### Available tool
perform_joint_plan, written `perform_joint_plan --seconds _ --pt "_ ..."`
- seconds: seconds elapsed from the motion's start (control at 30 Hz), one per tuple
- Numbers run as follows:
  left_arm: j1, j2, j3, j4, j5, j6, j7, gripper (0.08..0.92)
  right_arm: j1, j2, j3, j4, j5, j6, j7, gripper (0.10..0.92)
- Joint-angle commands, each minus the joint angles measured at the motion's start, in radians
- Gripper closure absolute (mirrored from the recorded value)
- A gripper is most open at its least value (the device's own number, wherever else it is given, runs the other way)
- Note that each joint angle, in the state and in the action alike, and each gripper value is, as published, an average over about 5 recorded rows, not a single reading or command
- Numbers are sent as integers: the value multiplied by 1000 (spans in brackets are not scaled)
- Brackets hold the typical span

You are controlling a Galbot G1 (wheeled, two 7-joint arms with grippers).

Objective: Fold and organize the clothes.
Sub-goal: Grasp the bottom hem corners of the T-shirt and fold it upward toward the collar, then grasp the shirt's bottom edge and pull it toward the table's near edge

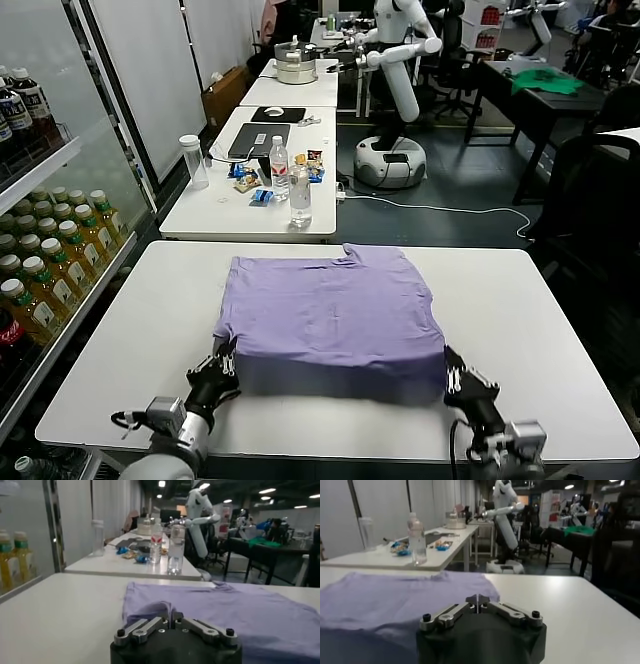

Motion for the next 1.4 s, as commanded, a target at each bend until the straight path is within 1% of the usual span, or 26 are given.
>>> perform_joint_plan --seconds 0.03,0.17,0.33,0.43,0.63,0.83,0.97,1.1,1.17,1.27,1.4 --pt "-228 34 67 206 15 0 15 889 264 -23 -65 -198 21 -22 12 900" --pt "-260 26 93 251 49 8 11 889 305 -11 -101 -249 -14 -23 4 900" --pt "-267 13 98 260 70 11 -3 888 294 3 -130 -248 -74 -39 -25 891" --pt "-255 8 88 239 70 5 -11 855 259 12 -126 -216 -115 -38 -54 835" --pt "-176 0 56 167 71 -3 -22 692 103 14 -30 -87 -175 2 -88 663" --pt "-86 -16 43 146 74 -11 -27 519 -78 25 68 -12 -169 2 -77 490" --pt "-92 -31 49 186 68 7 -38 398 -151 34 100 8 -141 -37 -64 377" --pt "-140 -34 56 240 39 26 -49 285 -143 31 103 -35 -96 -87 -46 274" --pt "-165 -33 58 261 21 32 -55 232 -123 31 98 -55 -69 -103 -38 232" --pt "-198 -31 60 286 -5 38 -59 187 -87 33 80 -74 -31 -120 -30 207" --pt "-228 -29 66 314 -36 42 -64 178 -45 38 48 -99 -1 -133 -30 203"
